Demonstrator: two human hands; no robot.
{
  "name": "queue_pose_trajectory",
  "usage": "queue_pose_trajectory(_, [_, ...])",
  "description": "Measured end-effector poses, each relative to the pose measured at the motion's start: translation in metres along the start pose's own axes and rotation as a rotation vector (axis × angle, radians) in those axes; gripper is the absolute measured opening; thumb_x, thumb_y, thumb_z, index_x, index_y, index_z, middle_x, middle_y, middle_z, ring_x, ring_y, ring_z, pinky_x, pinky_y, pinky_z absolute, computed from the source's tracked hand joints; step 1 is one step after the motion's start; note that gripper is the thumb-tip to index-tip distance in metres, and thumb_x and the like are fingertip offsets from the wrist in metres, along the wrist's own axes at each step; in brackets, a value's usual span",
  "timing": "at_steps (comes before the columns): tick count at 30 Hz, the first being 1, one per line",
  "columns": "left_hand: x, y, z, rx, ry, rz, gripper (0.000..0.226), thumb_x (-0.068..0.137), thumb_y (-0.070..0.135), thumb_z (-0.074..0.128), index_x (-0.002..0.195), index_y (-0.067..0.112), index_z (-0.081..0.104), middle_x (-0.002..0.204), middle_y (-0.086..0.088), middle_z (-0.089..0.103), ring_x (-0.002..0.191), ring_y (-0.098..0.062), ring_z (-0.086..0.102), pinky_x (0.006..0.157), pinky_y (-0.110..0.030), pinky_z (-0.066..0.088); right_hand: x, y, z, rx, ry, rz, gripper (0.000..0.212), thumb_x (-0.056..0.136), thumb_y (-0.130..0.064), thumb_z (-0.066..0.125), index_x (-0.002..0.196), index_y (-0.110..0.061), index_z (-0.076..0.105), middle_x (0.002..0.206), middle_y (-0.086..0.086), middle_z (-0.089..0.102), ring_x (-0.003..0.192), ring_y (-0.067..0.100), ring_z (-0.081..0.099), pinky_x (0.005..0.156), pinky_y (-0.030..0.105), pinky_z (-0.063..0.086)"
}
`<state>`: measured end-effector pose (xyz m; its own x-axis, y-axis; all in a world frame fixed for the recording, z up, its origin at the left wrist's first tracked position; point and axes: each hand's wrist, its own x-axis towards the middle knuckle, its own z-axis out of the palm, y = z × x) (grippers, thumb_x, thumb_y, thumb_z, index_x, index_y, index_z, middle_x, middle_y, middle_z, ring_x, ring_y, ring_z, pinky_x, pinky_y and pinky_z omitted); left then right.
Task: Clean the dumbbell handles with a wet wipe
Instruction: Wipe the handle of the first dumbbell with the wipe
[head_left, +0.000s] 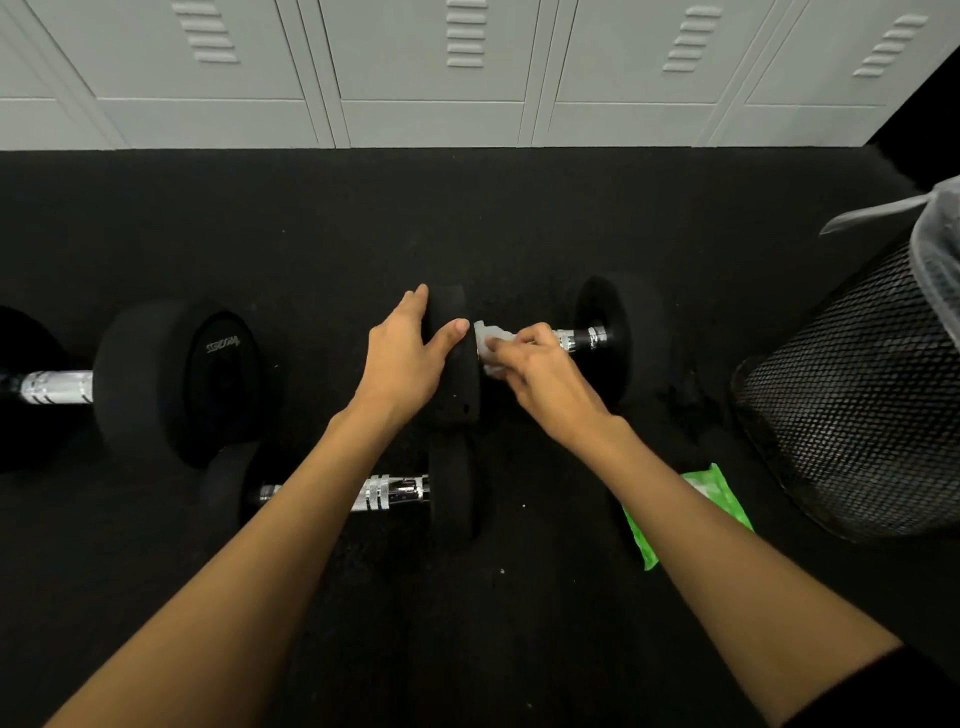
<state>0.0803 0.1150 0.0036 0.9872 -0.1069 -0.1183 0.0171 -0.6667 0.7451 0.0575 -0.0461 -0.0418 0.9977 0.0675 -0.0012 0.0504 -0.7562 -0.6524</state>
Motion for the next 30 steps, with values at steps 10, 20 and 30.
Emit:
queue_pose_trajectory(10, [0.006, -0.001, 0.001, 0.011, -0.022, -0.035, 0.066, 0.096, 0.037, 0.052, 0.149, 0.011, 0.024, 0.152, -0.007, 0.035, 0.139, -0.026, 0.033, 0.108, -0.028, 0.03, 0.019, -0.003, -0.002, -0.121, -0.008, -0.08, 0.023, 0.094, -0.015, 0.055, 0.113, -0.014, 0.067, 0.107, 0.01, 0.059, 0.109, 0.02, 0.051, 0.092, 0.024, 0.044])
queue_pose_trajectory(20, [0.009, 0.0, -0.003, 0.068, -0.051, -0.022, 0.067, 0.096, 0.039, 0.051, 0.149, 0.01, 0.024, 0.151, -0.007, 0.036, 0.14, -0.027, 0.03, 0.109, -0.032, 0.029, 0.017, 0.001, -0.018, -0.118, -0.026, -0.078, 0.019, 0.095, -0.013, 0.054, 0.11, -0.008, 0.065, 0.1, 0.008, 0.065, 0.093, 0.015, 0.059, 0.085, 0.03, 0.048])
queue_pose_trajectory(30, [0.002, 0.002, -0.005, 0.068, -0.068, -0.016, 0.067, 0.096, 0.036, 0.051, 0.149, 0.008, 0.023, 0.15, -0.009, 0.037, 0.138, -0.028, 0.034, 0.107, -0.033, 0.031, -0.021, 0.01, 0.013, -0.347, -0.18, -0.149, 0.046, 0.093, -0.009, 0.054, 0.138, -0.016, 0.046, 0.147, 0.008, 0.041, 0.129, 0.018, 0.047, 0.108, 0.039, 0.04])
